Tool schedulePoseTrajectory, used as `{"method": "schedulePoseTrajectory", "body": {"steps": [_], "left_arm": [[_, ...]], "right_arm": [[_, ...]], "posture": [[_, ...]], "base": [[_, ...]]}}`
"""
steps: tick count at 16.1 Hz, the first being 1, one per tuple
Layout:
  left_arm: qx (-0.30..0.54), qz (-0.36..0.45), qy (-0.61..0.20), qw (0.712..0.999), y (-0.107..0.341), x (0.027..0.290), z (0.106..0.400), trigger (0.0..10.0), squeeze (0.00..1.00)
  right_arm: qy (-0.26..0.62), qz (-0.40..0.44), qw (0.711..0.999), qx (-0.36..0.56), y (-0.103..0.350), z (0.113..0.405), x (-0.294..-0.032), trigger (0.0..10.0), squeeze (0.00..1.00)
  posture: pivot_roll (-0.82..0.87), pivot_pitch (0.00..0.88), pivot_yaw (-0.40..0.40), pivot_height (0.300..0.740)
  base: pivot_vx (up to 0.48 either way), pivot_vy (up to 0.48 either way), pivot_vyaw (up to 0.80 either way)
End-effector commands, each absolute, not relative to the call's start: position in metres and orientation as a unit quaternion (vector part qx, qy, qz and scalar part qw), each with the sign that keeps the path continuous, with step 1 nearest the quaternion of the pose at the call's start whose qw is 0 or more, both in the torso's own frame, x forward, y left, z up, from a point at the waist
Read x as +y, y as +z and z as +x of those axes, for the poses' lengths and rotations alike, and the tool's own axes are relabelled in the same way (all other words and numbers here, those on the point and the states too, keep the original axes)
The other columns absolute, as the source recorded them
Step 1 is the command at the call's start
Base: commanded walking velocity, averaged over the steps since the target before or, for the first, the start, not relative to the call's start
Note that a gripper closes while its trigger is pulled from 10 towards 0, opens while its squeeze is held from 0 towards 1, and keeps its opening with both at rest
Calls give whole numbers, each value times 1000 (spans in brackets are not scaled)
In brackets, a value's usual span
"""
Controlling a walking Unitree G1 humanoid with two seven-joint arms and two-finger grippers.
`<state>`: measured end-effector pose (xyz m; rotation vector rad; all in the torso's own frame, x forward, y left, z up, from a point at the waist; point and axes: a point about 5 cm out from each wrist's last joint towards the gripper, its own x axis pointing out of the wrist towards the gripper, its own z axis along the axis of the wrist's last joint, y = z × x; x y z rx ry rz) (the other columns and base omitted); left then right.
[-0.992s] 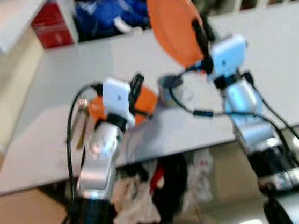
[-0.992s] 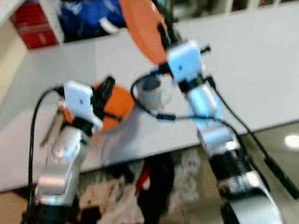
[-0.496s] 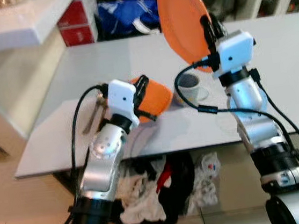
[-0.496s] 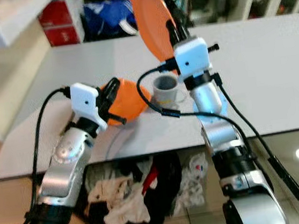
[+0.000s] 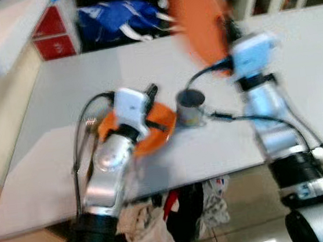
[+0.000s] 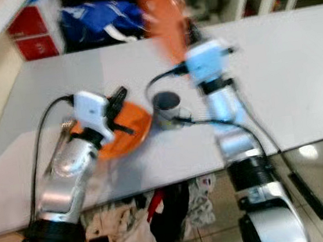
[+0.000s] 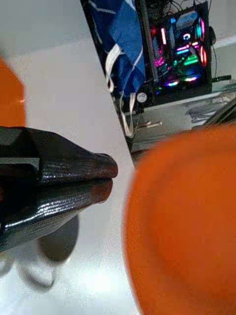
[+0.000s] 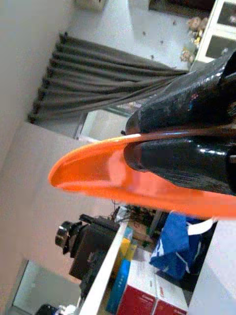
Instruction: Setting the table
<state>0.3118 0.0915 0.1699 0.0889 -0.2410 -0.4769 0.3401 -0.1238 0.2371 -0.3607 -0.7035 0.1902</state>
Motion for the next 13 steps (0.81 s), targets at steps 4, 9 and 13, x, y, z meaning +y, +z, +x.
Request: {"method": "schedulePoseTrajectory", "body": {"steps": [4, 9, 13], "left_arm": [[-138, 41, -246, 959, 179, 81, 310, 10000, 0], [-131, 32, -258, 957, 180, 76, 307, 10000, 0], [-60, -27, -295, 953, 191, 78, 302, 10000, 0]], "right_arm": [[67, -173, 911, -369, 251, 339, -135, 0, 0], [66, -138, 924, -350, 253, 347, -137, 0, 0], [45, -65, 959, -273, 255, 381, -148, 0, 0]], "posture": [[-92, 0, 55, 736], [-90, 0, 55, 736], [-63, 0, 61, 736]], "base": [[120, 0, 0], [0, 0, 0], [0, 0, 0]]}}
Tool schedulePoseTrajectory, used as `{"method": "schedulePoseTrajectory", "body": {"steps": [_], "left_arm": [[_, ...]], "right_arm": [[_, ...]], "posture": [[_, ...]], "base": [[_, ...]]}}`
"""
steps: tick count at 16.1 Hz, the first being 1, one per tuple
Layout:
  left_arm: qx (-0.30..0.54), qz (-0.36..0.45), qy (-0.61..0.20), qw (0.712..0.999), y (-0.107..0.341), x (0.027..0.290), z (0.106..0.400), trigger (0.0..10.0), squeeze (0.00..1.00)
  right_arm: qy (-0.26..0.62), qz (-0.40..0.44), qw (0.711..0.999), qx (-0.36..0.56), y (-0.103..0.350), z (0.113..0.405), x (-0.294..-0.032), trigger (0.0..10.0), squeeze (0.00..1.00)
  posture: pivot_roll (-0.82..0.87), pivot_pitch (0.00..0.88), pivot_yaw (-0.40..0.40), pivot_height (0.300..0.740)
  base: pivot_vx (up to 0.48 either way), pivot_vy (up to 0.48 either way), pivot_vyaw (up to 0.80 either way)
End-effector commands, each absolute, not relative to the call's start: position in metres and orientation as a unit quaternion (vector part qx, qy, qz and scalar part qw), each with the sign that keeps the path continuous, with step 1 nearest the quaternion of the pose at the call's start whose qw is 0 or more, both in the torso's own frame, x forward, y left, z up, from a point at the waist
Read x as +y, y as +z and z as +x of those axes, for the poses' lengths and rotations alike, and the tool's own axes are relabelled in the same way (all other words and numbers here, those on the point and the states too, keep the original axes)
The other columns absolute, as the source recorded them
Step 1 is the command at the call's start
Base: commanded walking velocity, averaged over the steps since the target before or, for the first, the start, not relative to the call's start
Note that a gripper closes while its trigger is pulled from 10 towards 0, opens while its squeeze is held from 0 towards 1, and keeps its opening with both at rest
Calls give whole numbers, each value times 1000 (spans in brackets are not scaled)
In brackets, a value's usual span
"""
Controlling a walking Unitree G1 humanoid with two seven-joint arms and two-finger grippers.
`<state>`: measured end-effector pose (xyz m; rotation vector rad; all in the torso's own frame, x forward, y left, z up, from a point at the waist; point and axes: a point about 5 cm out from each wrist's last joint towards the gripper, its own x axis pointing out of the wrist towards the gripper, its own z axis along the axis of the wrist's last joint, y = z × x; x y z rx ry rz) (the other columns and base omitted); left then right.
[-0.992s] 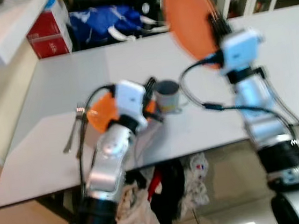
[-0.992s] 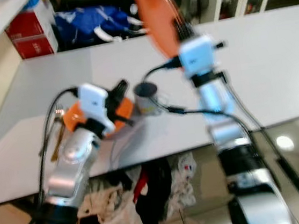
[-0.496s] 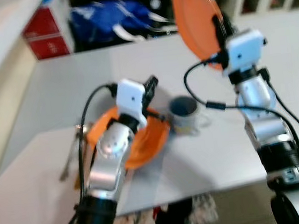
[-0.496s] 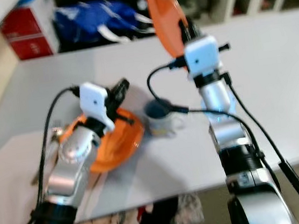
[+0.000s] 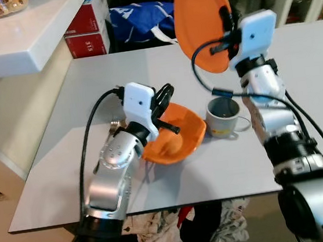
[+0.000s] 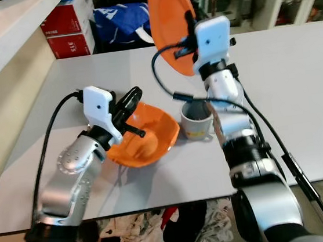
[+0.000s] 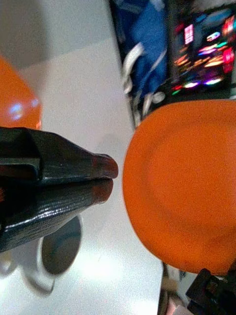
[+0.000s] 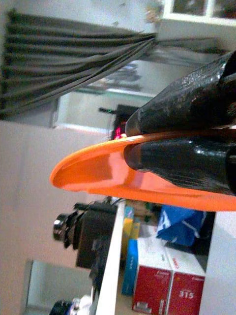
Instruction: Setting the table
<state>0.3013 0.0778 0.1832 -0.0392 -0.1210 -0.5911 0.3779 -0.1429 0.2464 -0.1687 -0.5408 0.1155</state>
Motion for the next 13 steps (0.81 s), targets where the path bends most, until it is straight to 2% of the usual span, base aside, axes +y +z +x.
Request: {"method": "schedulePoseTrajectory", "body": {"steps": [1, 3, 7, 9, 13], "left_arm": [[-47, -31, -301, 952, 197, 80, 301, 10000, 0], [-8, -49, -313, 949, 214, 84, 299, 10000, 0], [14, -60, -318, 946, 238, 84, 299, 10000, 0], [15, -91, -321, 942, 249, 78, 292, 10000, 0], [7, -108, -335, 936, 254, 75, 285, 10000, 0]], "right_arm": [[41, -47, 964, -260, 256, 385, -150, 0, 0], [27, -6, 977, -210, 250, 398, -161, 0, 0], [-22, 48, 985, -162, 245, 408, -187, 0, 0], [-78, 90, 982, -147, 242, 407, -216, 0, 0], [-153, 139, 968, -139, 233, 398, -255, 0, 0]], "posture": [[-59, 0, 59, 736], [-31, 0, 55, 736], [-1, 0, 53, 736], [12, 0, 56, 736], [8, 0, 64, 736]], "base": [[0, 0, 0], [0, 0, 0], [0, 0, 0], [0, 0, 0], [0, 0, 0]]}}
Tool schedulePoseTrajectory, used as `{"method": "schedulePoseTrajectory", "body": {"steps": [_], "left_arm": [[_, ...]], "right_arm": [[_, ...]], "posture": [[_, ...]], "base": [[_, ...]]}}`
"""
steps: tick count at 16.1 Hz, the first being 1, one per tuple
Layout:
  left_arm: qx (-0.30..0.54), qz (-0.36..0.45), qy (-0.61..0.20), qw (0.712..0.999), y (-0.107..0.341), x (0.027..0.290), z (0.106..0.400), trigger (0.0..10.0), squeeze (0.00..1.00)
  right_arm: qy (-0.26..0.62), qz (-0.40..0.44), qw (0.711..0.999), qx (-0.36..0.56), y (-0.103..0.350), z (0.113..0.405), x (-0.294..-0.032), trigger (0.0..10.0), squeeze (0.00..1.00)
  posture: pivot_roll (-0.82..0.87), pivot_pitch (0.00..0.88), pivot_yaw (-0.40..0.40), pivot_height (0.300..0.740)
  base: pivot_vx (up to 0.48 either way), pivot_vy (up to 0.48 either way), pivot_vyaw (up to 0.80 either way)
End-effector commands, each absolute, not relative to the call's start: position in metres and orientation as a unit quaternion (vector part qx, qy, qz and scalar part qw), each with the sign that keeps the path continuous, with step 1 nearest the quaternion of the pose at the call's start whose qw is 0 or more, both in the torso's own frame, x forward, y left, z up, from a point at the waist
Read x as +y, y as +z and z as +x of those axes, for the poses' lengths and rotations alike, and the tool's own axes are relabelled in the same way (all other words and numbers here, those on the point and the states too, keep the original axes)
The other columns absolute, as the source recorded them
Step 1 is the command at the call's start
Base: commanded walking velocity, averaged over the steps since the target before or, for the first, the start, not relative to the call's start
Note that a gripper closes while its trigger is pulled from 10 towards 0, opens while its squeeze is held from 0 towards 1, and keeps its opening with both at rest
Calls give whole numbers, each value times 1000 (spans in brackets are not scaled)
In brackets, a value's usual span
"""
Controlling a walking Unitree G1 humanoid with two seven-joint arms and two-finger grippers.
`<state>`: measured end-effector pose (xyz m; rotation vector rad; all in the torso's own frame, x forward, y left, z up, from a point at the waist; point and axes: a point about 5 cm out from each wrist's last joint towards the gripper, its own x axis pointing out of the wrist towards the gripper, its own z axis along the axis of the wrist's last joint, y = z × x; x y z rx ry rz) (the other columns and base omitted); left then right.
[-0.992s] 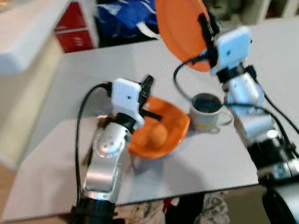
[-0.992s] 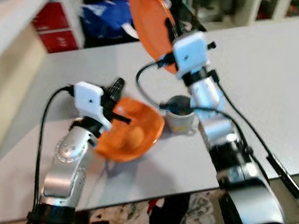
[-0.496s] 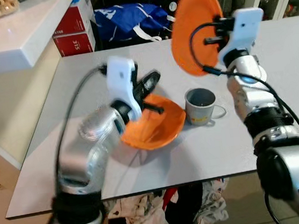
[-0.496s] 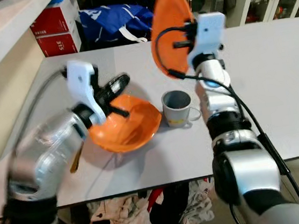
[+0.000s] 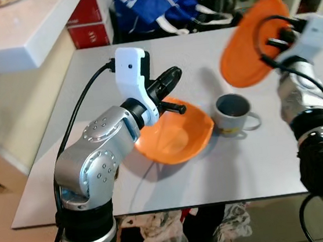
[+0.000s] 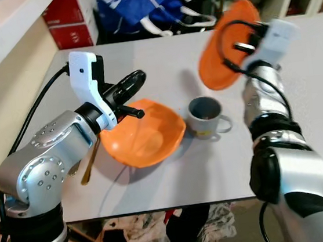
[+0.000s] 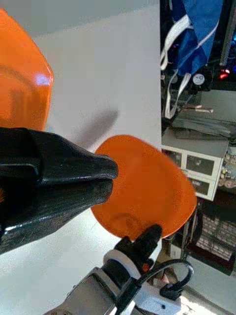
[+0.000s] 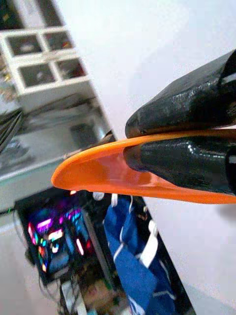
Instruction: Setting the table
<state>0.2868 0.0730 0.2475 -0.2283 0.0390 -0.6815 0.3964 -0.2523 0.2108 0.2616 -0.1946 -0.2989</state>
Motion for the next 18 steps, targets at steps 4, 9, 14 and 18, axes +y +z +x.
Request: {"method": "schedulePoseTrajectory", "body": {"steps": [4, 9, 14, 18], "left_arm": [[18, -122, -329, 936, 254, 73, 282, 10000, 0], [20, -134, -327, 935, 256, 72, 280, 10000, 0], [22, -125, -311, 942, 252, 75, 281, 10000, 0], [21, -125, -307, 943, 251, 75, 281, 10000, 0]], "right_arm": [[-201, 183, 958, -89, 204, 391, -271, 0, 0], [-208, 245, 946, -43, 186, 393, -260, 0, 0], [-187, 260, 947, -7, 179, 398, -239, 0, 0], [-190, 246, 951, -8, 180, 398, -240, 0, 0]], "posture": [[2, 0, 66, 736], [3, 0, 62, 736], [15, 0, 49, 736], [17, 0, 44, 736]], "base": [[0, 0, 0], [0, 0, 0], [0, 0, 0], [0, 0, 0]]}}
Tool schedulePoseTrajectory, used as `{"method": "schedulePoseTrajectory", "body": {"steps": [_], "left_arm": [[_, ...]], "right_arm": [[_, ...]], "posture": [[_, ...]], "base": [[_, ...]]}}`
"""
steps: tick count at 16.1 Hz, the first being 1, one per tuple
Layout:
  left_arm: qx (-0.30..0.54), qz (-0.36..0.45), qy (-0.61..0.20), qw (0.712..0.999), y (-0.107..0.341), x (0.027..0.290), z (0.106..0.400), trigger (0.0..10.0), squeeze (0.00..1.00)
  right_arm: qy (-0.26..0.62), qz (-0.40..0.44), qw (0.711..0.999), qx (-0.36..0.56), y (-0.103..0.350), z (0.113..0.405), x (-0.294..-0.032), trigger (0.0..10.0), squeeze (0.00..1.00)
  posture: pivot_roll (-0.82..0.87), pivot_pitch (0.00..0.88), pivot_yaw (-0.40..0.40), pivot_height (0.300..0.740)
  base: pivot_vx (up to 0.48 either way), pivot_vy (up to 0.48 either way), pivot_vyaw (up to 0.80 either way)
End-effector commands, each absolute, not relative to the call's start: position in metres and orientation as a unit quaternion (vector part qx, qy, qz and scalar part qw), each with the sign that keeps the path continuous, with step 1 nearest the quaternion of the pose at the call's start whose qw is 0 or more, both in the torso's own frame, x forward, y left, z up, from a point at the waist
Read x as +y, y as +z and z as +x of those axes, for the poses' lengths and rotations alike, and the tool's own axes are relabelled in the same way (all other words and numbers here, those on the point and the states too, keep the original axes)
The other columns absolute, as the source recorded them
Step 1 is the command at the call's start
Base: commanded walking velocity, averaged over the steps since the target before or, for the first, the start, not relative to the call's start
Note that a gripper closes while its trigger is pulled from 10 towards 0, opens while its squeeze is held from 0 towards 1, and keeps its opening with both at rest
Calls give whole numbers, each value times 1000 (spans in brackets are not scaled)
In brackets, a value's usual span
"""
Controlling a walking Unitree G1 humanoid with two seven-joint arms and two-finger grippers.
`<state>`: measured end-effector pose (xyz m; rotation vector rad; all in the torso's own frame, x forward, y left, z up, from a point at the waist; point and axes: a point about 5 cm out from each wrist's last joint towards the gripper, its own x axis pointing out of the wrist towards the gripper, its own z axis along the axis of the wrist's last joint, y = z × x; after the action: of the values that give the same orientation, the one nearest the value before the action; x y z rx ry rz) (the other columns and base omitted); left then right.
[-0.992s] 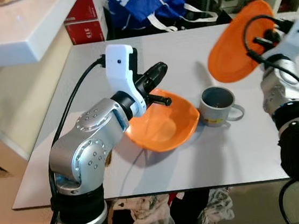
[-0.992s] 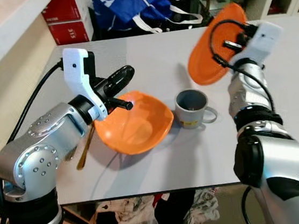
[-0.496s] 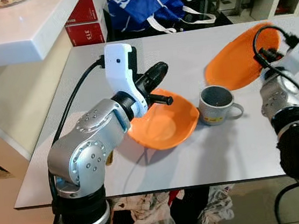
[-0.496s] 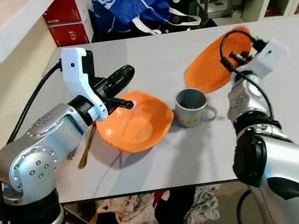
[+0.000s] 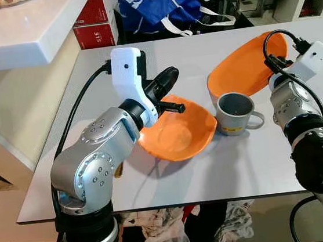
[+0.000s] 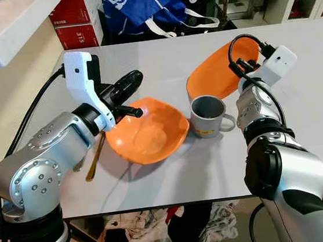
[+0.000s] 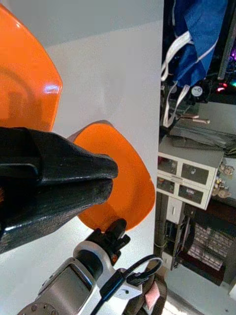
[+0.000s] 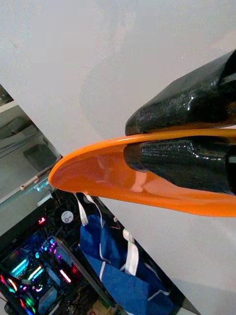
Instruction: Setting the table
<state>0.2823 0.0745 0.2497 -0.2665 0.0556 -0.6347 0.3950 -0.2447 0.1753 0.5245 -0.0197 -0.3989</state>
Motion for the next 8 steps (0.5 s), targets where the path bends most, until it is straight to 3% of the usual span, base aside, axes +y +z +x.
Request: {"method": "schedulePoseTrajectory", "body": {"steps": [1, 8], "left_arm": [[21, -124, -306, 944, 251, 75, 281, 10000, 0], [16, -120, -302, 945, 252, 75, 281, 10000, 0]], "right_arm": [[-190, 243, 951, -8, 180, 398, -239, 0, 0], [-190, 237, 952, 39, 159, 396, -221, 0, 0]], "posture": [[17, 0, 44, 736], [28, 0, 44, 736]], "base": [[0, 0, 0], [0, 0, 0]]}}
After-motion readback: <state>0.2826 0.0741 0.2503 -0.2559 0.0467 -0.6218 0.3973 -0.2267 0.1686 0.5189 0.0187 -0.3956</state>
